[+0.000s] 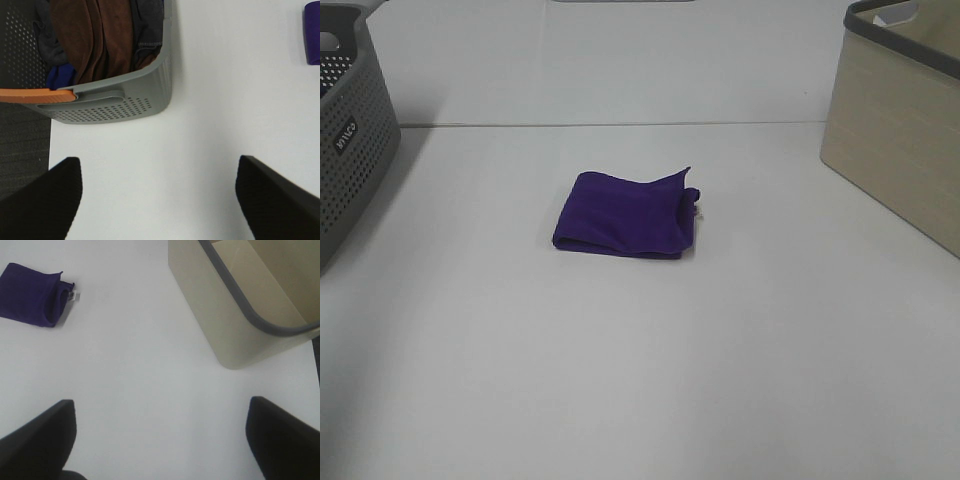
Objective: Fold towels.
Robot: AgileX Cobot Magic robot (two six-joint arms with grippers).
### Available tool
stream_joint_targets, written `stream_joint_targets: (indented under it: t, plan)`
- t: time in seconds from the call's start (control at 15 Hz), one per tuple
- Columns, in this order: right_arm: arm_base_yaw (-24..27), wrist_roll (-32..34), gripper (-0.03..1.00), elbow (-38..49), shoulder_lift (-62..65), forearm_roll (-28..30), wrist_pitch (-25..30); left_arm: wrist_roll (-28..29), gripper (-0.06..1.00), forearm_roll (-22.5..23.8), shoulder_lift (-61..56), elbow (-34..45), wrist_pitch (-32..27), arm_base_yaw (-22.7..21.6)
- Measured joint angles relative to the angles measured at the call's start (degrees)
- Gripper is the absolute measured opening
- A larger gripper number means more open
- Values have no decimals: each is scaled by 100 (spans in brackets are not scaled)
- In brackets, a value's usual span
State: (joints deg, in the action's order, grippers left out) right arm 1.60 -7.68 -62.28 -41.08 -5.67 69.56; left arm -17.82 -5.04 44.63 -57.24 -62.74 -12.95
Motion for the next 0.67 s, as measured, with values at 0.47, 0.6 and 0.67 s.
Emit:
stream_joint_targets:
  t: [0.47, 0.6, 0.67]
  plan:
    - [0, 57, 90, 2384, 3529, 103, -699, 304, 77, 11, -2131, 2108, 596, 0]
    - [0, 246, 90, 2601, 4057, 97, -693, 395, 77, 11, -2613, 2320, 567, 0]
    - [0, 332, 90, 2659, 4137, 103, -647, 407, 77, 6, -2974, 2361, 487, 0]
